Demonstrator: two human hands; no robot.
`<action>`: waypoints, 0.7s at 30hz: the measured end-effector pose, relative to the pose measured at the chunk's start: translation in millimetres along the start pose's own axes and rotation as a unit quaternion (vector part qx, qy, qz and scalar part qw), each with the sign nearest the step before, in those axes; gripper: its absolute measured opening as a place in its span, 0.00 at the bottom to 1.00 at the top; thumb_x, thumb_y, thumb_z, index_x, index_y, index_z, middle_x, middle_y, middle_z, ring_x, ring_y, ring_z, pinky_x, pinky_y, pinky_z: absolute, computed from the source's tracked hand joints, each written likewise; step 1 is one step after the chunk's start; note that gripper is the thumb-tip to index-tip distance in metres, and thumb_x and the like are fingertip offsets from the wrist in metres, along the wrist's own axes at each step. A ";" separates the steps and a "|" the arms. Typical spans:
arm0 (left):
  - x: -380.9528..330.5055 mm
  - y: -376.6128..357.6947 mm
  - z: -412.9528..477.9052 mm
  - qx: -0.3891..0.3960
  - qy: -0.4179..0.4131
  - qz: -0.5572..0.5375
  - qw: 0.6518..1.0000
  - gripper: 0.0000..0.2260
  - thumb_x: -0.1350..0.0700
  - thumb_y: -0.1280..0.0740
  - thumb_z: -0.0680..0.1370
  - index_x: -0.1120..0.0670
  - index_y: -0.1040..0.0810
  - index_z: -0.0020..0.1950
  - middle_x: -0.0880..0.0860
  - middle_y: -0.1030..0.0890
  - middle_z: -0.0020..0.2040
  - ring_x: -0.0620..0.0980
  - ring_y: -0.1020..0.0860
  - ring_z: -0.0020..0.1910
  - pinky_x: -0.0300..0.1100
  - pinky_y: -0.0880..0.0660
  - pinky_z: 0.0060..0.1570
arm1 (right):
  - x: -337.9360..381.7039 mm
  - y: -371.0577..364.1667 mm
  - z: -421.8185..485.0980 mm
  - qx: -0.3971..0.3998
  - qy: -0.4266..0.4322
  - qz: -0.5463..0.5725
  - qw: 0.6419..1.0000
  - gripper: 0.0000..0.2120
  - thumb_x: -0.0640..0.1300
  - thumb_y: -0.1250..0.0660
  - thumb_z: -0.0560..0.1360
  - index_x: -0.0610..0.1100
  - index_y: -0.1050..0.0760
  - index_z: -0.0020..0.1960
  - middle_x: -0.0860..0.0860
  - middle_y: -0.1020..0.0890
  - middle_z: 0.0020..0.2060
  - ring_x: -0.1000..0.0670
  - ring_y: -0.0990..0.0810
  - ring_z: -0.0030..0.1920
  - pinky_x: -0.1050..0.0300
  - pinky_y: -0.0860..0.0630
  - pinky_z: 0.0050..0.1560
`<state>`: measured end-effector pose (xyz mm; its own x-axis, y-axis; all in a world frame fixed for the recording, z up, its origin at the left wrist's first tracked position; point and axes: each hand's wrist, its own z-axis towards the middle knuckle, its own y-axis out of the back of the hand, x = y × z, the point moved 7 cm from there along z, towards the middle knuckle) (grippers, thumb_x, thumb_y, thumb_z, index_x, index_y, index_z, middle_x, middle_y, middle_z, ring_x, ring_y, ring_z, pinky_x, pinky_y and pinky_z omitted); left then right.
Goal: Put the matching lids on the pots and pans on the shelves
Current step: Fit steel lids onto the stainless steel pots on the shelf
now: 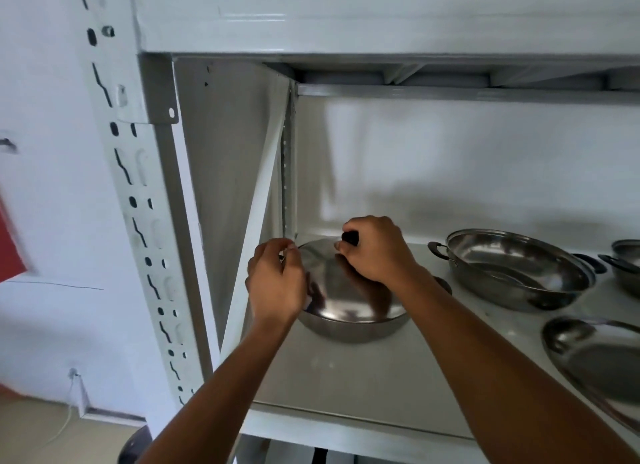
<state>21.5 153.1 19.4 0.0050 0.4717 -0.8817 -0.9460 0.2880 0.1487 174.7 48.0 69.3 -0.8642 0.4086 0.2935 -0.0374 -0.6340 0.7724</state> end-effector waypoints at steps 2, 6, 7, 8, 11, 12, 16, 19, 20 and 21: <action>-4.3 -1.5 0.6 0.007 0.010 -0.012 1.000 0.06 0.55 0.40 0.77 0.47 0.23 0.46 0.48 0.23 0.49 0.50 0.25 0.49 0.43 0.32 0.50 | 1.9 -0.5 0.9 0.000 0.001 -0.001 1.000 0.09 0.52 0.29 0.72 0.46 0.20 0.42 0.49 0.16 0.39 0.45 0.20 0.43 0.57 0.32 0.41; 0.3 -0.8 1.9 0.018 0.028 -0.009 0.999 0.07 0.55 0.40 0.77 0.48 0.23 0.48 0.48 0.23 0.52 0.48 0.27 0.49 0.41 0.34 0.51 | 3.0 -1.0 1.0 -0.003 0.004 -0.007 1.000 0.10 0.52 0.29 0.72 0.44 0.19 0.44 0.48 0.16 0.41 0.43 0.21 0.46 0.56 0.31 0.43; 1.5 -0.7 1.2 0.020 0.029 -0.008 0.999 0.08 0.55 0.40 0.78 0.50 0.22 0.49 0.49 0.22 0.52 0.48 0.27 0.49 0.41 0.34 0.51 | 2.8 -0.7 0.5 -0.005 0.002 -0.008 1.000 0.10 0.52 0.29 0.72 0.44 0.19 0.44 0.47 0.16 0.42 0.43 0.21 0.46 0.55 0.30 0.43; 2.4 -0.2 0.4 0.022 0.030 -0.005 0.999 0.08 0.55 0.40 0.78 0.51 0.21 0.51 0.50 0.22 0.53 0.49 0.27 0.49 0.42 0.34 0.51 | 2.6 -1.1 0.5 -0.006 0.002 -0.010 1.000 0.10 0.51 0.29 0.72 0.44 0.20 0.44 0.47 0.16 0.41 0.42 0.21 0.46 0.55 0.29 0.44; 5.4 0.7 -0.8 0.032 0.026 0.006 0.999 0.09 0.55 0.40 0.78 0.52 0.21 0.52 0.51 0.21 0.55 0.50 0.26 0.50 0.42 0.34 0.51 | 2.5 -2.2 1.0 -0.005 -0.008 -0.024 1.000 0.09 0.50 0.30 0.72 0.43 0.20 0.43 0.46 0.17 0.40 0.41 0.21 0.46 0.55 0.30 0.42; 7.1 0.8 -1.0 0.035 0.023 0.009 0.999 0.09 0.54 0.40 0.78 0.52 0.21 0.52 0.52 0.21 0.55 0.51 0.25 0.51 0.42 0.33 0.52 | 2.2 -2.6 1.0 -0.007 -0.011 -0.028 1.000 0.09 0.49 0.30 0.72 0.43 0.20 0.43 0.45 0.17 0.40 0.41 0.21 0.46 0.55 0.29 0.42; 11.5 0.6 -2.9 0.048 0.019 0.014 0.999 0.11 0.52 0.41 0.77 0.52 0.21 0.52 0.52 0.21 0.55 0.52 0.25 0.52 0.44 0.32 0.52 | 2.3 -6.6 0.2 -0.008 -0.026 -0.030 0.999 0.09 0.49 0.30 0.72 0.44 0.20 0.44 0.46 0.16 0.41 0.42 0.21 0.46 0.54 0.27 0.43; 10.2 -1.3 -6.3 0.051 0.014 0.011 0.999 0.09 0.54 0.40 0.77 0.52 0.21 0.51 0.51 0.21 0.53 0.50 0.24 0.50 0.41 0.32 0.50 | 1.9 -6.1 1.0 -0.003 -0.031 -0.028 0.999 0.09 0.50 0.30 0.71 0.44 0.20 0.43 0.47 0.17 0.41 0.42 0.20 0.46 0.54 0.25 0.44; 9.4 -3.0 -6.4 0.054 0.007 0.013 0.998 0.09 0.54 0.41 0.77 0.51 0.22 0.50 0.50 0.22 0.53 0.50 0.24 0.48 0.40 0.31 0.47 | 1.3 -5.8 1.7 -0.004 -0.030 -0.026 0.999 0.09 0.50 0.29 0.71 0.44 0.19 0.44 0.47 0.17 0.41 0.42 0.20 0.46 0.54 0.24 0.45; 8.4 -5.1 -6.5 0.056 0.003 0.016 0.998 0.09 0.53 0.41 0.77 0.51 0.22 0.50 0.50 0.22 0.52 0.48 0.23 0.47 0.38 0.30 0.44 | 1.4 -5.1 1.4 -0.001 -0.033 -0.024 0.999 0.10 0.51 0.29 0.71 0.44 0.19 0.44 0.47 0.16 0.42 0.43 0.20 0.46 0.53 0.24 0.46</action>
<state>24.2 150.2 8.3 -0.0266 0.4769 -0.8786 -0.9031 0.3654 0.2257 174.3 52.8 66.5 -0.8268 0.4808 0.2919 -0.0798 -0.6139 0.7853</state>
